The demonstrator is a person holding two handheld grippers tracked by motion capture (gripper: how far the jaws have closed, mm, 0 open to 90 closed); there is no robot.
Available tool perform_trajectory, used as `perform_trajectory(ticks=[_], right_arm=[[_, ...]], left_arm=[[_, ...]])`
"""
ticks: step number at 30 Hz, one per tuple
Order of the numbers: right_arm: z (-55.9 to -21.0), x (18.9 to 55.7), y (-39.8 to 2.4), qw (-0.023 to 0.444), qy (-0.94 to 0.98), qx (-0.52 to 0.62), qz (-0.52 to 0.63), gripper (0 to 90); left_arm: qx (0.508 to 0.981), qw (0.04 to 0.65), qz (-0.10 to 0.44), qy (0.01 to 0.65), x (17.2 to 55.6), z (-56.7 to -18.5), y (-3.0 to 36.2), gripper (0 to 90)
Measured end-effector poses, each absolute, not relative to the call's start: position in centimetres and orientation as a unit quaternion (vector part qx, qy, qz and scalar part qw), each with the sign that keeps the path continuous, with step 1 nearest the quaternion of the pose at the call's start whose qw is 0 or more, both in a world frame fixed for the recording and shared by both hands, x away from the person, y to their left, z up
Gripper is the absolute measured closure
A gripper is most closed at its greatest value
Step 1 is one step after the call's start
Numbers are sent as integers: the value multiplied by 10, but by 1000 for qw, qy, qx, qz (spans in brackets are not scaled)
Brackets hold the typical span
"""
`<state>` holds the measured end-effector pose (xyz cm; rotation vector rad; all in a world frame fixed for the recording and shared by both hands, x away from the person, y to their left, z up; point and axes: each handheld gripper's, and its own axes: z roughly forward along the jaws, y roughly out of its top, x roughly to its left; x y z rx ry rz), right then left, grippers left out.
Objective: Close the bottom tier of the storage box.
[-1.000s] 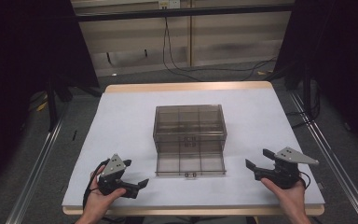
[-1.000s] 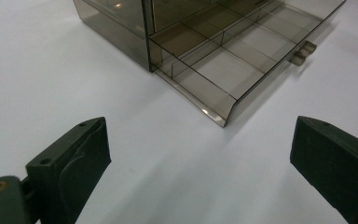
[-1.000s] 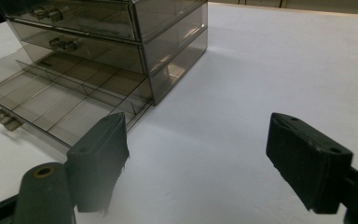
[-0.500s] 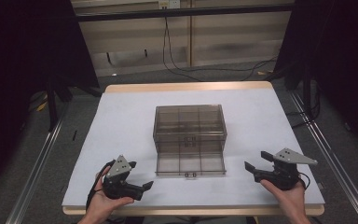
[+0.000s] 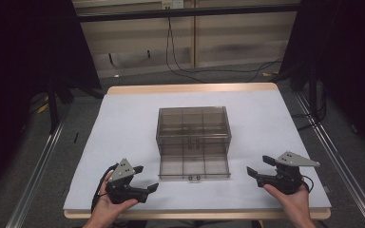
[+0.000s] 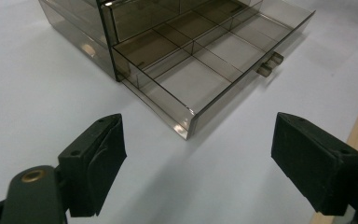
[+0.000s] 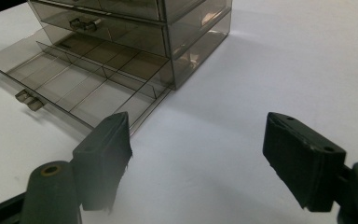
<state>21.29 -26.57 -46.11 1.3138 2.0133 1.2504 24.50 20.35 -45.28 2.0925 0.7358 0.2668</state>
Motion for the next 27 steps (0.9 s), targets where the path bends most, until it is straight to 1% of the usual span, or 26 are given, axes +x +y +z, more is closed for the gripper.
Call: perform_trajectory(ticks=[1,6,9,10,11,13,16,18,20,21,25,27], right_arm=[[-461,213,-265,212,724,475,453,235],[-462,213,-263,205,729,472,451,230],[-462,213,-262,204,730,470,452,230],[-462,214,-262,205,731,469,452,230],[-462,214,-261,202,730,472,451,230],[-462,214,-261,202,730,472,451,230],[-463,214,-261,200,732,470,451,231],[-462,214,-261,200,732,470,450,231],[-463,214,-261,199,732,470,451,231],[-463,214,-261,199,731,472,451,231],[-462,213,-260,208,732,470,447,238],[-461,213,-260,207,731,471,448,236]], left_arm=[[848,430,105,291,244,-452,202,178],[856,429,102,268,241,-449,197,290],[862,426,100,256,241,-447,196,326],[861,430,90,255,241,-448,194,344],[866,426,94,246,241,-447,194,355],[864,435,79,243,241,-449,191,354],[865,439,77,232,239,-448,188,356],[862,445,82,227,238,-445,187,388],[862,444,83,228,238,-444,186,392],[863,446,72,227,240,-444,184,460],[867,441,61,223,240,-444,180,466],[870,440,56,216,238,-444,179,485]])
